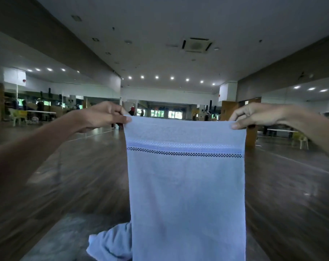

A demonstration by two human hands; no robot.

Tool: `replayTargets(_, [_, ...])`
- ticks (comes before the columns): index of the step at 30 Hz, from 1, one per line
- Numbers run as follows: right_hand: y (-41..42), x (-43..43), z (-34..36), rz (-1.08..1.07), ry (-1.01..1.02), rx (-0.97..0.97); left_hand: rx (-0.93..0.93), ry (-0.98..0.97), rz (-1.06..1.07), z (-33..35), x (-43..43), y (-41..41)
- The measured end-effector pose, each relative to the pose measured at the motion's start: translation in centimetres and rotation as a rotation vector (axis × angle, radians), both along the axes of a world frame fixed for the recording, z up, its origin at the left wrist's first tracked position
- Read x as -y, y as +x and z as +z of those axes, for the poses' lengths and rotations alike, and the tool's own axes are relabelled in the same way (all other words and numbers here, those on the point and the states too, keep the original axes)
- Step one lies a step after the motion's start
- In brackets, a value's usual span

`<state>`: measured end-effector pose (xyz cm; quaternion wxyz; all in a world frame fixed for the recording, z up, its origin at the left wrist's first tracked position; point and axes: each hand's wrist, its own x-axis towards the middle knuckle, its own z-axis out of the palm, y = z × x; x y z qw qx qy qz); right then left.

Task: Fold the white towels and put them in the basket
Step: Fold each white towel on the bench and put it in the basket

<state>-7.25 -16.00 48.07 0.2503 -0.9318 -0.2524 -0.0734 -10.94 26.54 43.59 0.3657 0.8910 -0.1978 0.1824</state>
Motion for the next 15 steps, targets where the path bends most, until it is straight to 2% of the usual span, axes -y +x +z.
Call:
replayTargets(4, [2.3, 1.5, 0.7, -0.028, -0.082, -0.029, -0.155, 0.076, -0.021, 1.0, 0.8, 2.1])
replayTargets(7, [4.6, 1.8, 0.5, -0.104, -0.21, 0.009, -0.156, 0.171, 0.041, 0.9, 1.5, 5.1])
replayTargets(9, [6.5, 1.6, -0.2, -0.13, -0.206, 0.037, -0.093, 0.225, 0.089, 0.5, 2.1, 7.7])
replayTargets(15, [10.0, -0.1, 0.4, -0.278, -0.029, 0.399, 0.29, 0.042, 0.363, 2.2, 3.6, 12.6])
